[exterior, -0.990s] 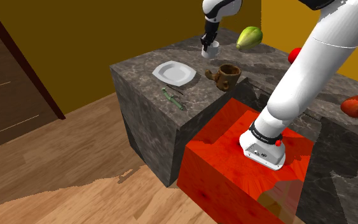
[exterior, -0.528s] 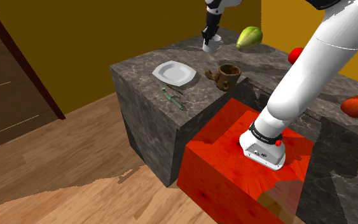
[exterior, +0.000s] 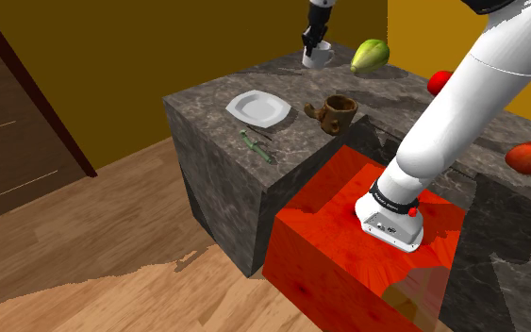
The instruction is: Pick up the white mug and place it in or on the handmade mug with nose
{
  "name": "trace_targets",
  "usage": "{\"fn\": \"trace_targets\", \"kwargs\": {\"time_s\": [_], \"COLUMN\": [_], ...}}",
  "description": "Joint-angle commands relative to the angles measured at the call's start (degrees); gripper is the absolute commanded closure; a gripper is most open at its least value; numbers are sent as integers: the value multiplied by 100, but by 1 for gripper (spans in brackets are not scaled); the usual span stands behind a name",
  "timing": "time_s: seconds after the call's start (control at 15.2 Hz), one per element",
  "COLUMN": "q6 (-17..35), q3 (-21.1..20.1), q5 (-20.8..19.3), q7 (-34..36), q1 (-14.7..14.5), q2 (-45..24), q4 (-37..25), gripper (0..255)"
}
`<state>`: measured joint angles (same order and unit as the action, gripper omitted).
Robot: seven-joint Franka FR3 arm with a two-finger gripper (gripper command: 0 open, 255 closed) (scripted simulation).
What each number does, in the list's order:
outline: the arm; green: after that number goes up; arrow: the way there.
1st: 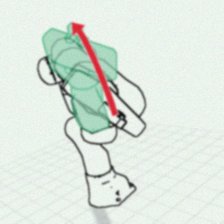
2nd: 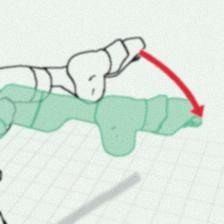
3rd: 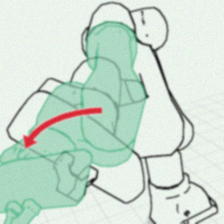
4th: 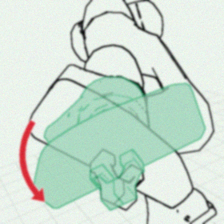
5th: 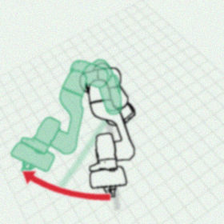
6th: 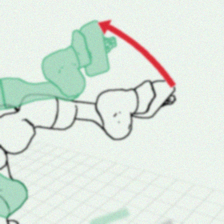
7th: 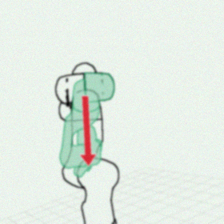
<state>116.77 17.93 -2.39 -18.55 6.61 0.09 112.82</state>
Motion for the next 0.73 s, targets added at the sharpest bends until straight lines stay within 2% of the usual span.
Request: {"fn": "trace_targets", "kwargs": {"time_s": [0.0, 0.66], "q6": [-157, -915], "q3": [-1, -13], "q5": [-11, -29], "q7": [1, -5], "q1": [-1, -11], "q2": [41, 131], "q4": [-116, -787], "gripper": [255, 255]}}
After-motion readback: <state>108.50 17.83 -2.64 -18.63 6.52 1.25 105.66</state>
